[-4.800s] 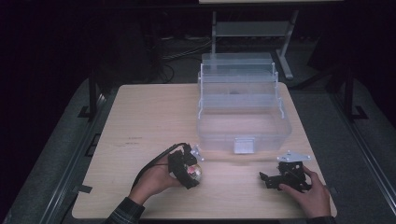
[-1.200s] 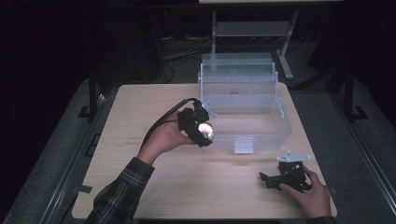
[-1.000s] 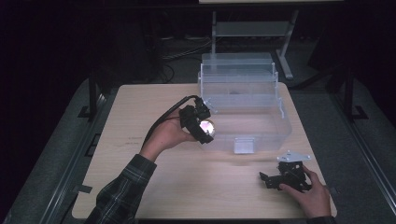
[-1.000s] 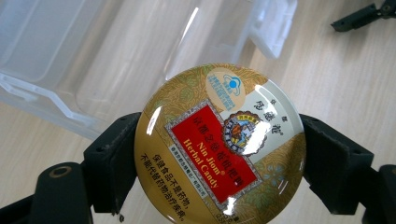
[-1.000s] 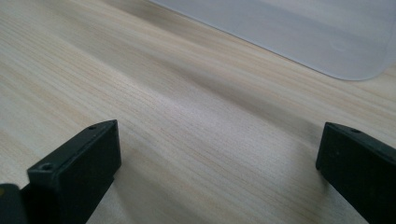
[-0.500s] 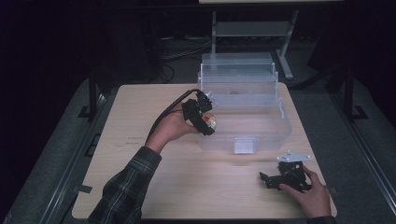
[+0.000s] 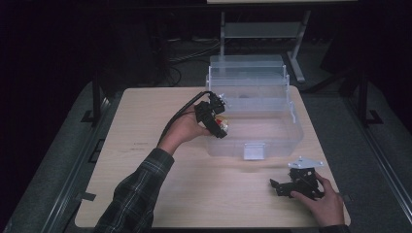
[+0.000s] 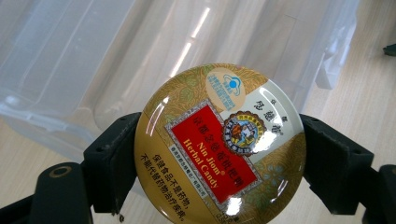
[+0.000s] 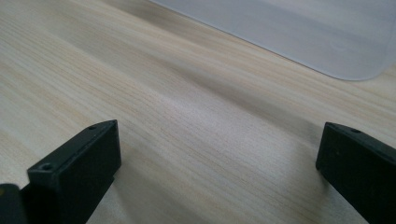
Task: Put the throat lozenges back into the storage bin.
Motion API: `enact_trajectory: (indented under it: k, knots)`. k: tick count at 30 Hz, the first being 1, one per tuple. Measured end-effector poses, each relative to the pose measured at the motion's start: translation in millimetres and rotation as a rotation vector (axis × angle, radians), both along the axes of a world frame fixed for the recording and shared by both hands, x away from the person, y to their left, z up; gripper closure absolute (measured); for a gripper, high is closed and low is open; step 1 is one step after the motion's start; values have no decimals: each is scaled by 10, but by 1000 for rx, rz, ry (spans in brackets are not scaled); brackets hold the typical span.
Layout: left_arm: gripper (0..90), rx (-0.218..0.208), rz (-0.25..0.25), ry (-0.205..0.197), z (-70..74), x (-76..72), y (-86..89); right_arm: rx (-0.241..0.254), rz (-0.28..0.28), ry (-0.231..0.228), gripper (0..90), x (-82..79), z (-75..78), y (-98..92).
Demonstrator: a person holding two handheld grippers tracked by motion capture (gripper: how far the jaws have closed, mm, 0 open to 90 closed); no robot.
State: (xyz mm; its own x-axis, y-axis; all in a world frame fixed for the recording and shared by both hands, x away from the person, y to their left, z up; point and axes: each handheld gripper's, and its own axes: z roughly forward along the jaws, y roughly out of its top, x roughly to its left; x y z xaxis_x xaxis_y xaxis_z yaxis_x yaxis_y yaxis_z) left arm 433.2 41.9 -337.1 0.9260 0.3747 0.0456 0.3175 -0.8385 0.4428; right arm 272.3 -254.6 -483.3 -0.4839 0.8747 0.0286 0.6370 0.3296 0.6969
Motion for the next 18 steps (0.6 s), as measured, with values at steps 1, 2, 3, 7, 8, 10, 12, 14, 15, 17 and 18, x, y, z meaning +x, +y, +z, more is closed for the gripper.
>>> enact_trajectory:
  k: [1,2,3,7,8,10,12,14,15,17,18]
  knots:
    - [195,0,0,0,0,0,0,0,0,0,0,0,0,0]
    - [195,2,-1,0,-11,7,-15,0,0,0,0,0,0,0]
    - [195,7,-6,3,-16,14,-24,0,0,0,0,0,0,0]
    - [195,19,-15,5,-15,24,-58,-2,0,0,0,0,0,-1]
    - [194,19,-17,9,-16,24,-65,-1,-1,0,0,0,0,0]
    - [194,19,-17,9,-19,23,-69,0,-1,1,0,0,0,1]
    - [194,22,-17,10,-23,25,-75,0,-1,1,0,0,0,1]
    - [193,25,-12,10,-27,29,-73,1,-1,1,0,-1,1,1]
    - [193,26,-14,9,-28,32,-71,0,-1,1,0,0,0,1]
    - [193,28,-14,12,-33,35,-70,1,-1,1,0,0,0,1]
    - [193,28,-14,12,-33,35,-70,1,-1,1,0,0,0,1]
